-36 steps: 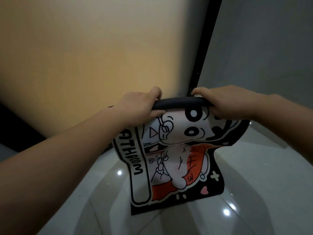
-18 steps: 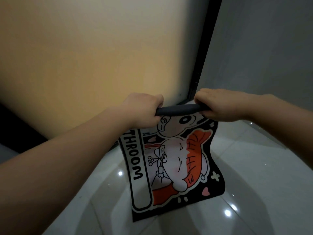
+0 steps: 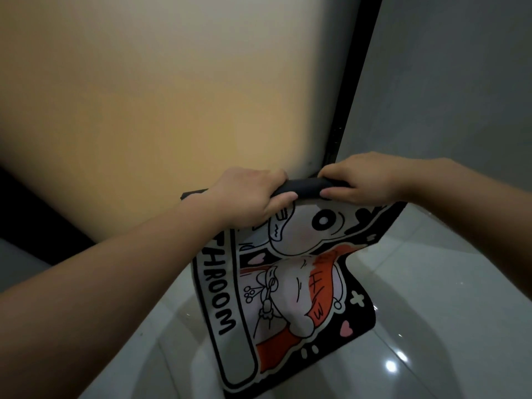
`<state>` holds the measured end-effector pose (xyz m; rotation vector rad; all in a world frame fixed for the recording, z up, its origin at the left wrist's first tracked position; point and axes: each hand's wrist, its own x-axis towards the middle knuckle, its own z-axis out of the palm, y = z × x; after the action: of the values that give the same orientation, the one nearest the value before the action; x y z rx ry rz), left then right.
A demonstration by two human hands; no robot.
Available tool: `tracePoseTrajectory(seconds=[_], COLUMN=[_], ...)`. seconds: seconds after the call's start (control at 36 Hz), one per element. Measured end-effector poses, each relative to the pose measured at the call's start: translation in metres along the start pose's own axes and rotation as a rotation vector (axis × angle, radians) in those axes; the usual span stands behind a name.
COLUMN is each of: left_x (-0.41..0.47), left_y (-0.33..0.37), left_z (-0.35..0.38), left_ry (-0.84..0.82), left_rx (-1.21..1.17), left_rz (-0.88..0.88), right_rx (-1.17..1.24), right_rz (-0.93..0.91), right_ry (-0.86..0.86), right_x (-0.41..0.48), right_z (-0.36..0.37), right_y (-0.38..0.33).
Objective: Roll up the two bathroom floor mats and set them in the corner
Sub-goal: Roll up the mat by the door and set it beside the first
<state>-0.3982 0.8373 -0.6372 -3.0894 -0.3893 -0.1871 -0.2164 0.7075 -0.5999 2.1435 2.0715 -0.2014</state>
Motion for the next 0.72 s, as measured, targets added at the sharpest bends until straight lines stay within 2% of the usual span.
tracePoseTrajectory(seconds=[0.14,0.22,0.33,0.44,0.53,0.61,0.72], left_x=[0.003,0.003,0.001,0.004,0.005,0.005,0.007], left_y=[-0.003,-0.008,-0.008,-0.006,-0.003,0.000,0.001], left_z=[-0.013,-0.019,-0.019,-0.014,-0.012,-0.008,0.000], left_ry=[-0.191,-0.229,-0.187,-0.161,-0.129,-0.029,0.088], left_rx=[-0.087,-0.157,-0.080,-0.133,-0.112,-0.021,0.040], left_rz=[-0.026,-0.054,-0.085,-0.133,-0.131,-0.099,-0.043], right_rx=[0.007,0.045,0.053,0.064,0.008,-0.050,0.041], right_rz=[-0.037,-0.053,-0.054,0.015,-0.005,-0.057,-0.063], right_ry=[0.079,0.128,0.173,0.148,0.164,0.183,0.123], right_x=[0.002,0.003,0.004,0.008,0.008,0.006,0.005], right_z=[0.008,0.010,0.010,0.009,0.009,0.010,0.008], right_y=[-0.005,-0.010,-0.016,-0.014,-0.011,-0.009,-0.006])
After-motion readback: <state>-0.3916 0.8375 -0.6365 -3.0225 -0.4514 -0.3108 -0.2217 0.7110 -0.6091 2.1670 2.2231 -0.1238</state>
